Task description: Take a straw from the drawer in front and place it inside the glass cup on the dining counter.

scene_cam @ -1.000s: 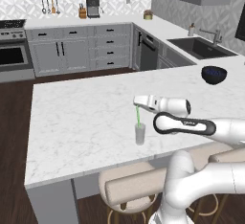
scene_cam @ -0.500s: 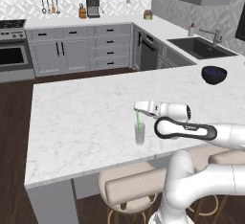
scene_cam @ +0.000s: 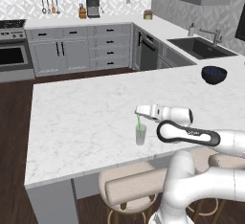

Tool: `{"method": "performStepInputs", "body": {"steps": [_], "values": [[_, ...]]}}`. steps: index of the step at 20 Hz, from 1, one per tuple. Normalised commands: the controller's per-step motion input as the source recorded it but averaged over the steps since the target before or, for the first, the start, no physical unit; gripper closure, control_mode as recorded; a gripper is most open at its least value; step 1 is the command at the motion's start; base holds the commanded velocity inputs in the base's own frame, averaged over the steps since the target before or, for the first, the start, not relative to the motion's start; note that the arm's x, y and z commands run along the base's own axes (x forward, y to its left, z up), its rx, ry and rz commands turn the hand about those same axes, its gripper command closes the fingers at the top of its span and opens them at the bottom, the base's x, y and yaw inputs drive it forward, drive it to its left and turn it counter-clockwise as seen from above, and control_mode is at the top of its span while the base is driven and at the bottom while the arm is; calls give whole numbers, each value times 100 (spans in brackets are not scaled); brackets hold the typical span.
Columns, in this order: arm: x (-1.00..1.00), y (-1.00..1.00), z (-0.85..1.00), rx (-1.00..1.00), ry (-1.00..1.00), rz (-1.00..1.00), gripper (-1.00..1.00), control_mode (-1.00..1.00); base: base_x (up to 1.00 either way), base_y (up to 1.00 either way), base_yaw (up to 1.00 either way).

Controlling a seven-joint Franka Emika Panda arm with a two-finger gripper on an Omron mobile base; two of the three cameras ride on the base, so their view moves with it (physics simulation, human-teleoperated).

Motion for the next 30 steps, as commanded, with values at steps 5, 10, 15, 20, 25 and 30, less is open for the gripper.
{"method": "performStepInputs", "body": {"steps": [5,10,15,20,25,30], "values": [[10,-6,-4,0,0,0,-100,-100,0,0,0],[-3,-7,0,0,0,0,-100,-100,0,0,0],[-23,-6,3,0,-5,0,-100,-100,0,0,0],[-27,-6,23,0,-6,0,-100,-100,0,0,0],[-18,-19,37,-9,0,0,-100,-100,0,0,0],[-61,-18,84,-10,0,0,-100,-100,0,0,0]]}}
